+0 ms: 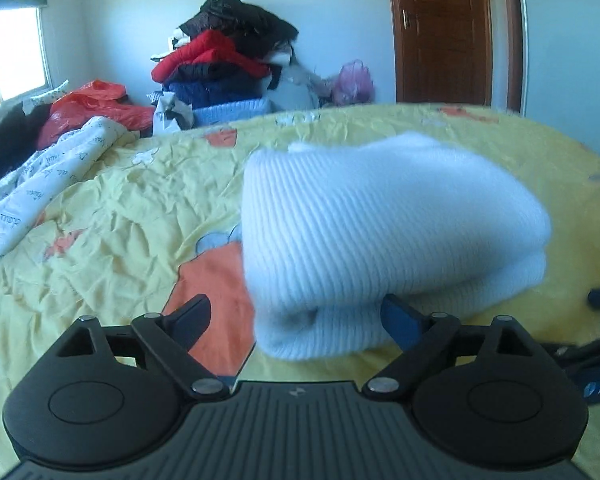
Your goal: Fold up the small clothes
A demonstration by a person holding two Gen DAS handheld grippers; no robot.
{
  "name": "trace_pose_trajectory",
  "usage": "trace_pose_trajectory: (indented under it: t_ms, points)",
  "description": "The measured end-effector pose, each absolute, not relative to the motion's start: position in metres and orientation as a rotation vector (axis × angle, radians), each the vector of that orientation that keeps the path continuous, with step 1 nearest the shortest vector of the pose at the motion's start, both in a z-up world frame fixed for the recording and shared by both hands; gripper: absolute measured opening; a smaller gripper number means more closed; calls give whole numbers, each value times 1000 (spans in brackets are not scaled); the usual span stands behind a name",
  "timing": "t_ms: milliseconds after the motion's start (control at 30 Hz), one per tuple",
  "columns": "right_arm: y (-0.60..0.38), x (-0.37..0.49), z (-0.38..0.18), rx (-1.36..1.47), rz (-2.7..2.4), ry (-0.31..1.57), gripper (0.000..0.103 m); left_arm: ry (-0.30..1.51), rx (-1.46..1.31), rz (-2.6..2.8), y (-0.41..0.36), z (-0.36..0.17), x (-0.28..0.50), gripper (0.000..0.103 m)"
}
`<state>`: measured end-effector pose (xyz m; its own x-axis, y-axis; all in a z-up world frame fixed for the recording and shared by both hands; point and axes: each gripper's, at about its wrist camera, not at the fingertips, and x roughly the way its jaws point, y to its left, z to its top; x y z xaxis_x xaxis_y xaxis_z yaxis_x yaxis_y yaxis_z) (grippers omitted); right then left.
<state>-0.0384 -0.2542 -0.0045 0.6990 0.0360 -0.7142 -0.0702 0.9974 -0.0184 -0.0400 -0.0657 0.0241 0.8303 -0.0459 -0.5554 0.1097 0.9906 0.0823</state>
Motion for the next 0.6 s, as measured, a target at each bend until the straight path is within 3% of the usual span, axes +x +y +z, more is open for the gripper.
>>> trace_pose_trajectory:
  t_ms: [167, 400, 533, 567, 600]
  points:
    - [-252, -39, -5, -44, 44, 800, 103, 568, -23, -103, -58, 16, -49, 93]
    - [-248, -45, 2, -37, 46, 885, 103, 580, 9, -77, -50, 5, -73, 93]
    - [-245, -50, -2, -38, 38, 837, 103, 669, 14, -74, -50, -8, -62, 93]
    - [-244, -49, -3, -36, 38, 811, 103, 684, 28, -73, -52, -11, -58, 103]
    - [-244, -47, -5, -36, 35, 789, 103, 689, 40, -67, -54, -12, -56, 103]
